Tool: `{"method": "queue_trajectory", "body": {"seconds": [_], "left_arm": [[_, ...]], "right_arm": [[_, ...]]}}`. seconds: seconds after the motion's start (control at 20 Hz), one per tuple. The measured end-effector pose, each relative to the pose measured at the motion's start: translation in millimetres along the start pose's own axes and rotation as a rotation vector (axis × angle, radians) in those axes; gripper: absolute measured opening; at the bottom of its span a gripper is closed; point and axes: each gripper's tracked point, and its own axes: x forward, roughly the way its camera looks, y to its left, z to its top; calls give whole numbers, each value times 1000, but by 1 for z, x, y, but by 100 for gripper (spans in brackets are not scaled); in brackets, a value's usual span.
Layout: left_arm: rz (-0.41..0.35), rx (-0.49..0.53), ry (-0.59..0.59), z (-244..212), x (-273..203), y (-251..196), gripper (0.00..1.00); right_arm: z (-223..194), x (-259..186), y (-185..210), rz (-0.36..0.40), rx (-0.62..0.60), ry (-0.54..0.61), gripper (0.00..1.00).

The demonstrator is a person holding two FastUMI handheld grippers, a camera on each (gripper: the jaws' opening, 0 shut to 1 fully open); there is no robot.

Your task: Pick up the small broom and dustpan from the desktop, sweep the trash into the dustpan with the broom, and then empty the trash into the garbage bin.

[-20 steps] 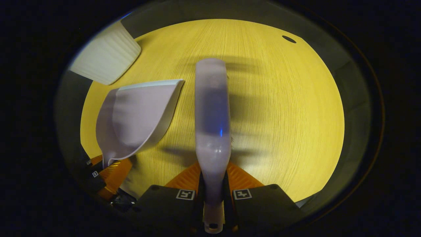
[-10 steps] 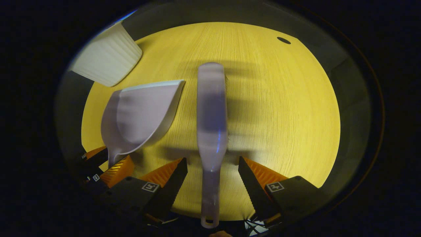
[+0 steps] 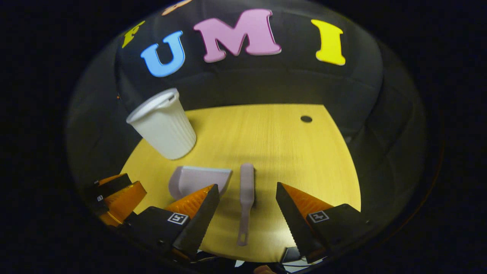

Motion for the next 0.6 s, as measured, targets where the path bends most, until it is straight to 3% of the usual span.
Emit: {"method": "queue_trajectory", "body": {"seconds": [0.2, 0.4, 0.5, 0.6], "left_arm": [[-17, 35, -222, 13, -5, 2, 75], [-30, 78, -335, 15, -6, 0, 75], [-26, 106, -379, 17, -7, 0, 75], [-27, 119, -407, 19, -8, -1, 75]], "right_arm": [[42, -20, 10, 5, -22, -317, 98], [61, -54, 17, -35, -44, -642, 97], [61, -56, 21, -49, -57, -732, 96], [59, -58, 16, -67, -65, -746, 96]]}}
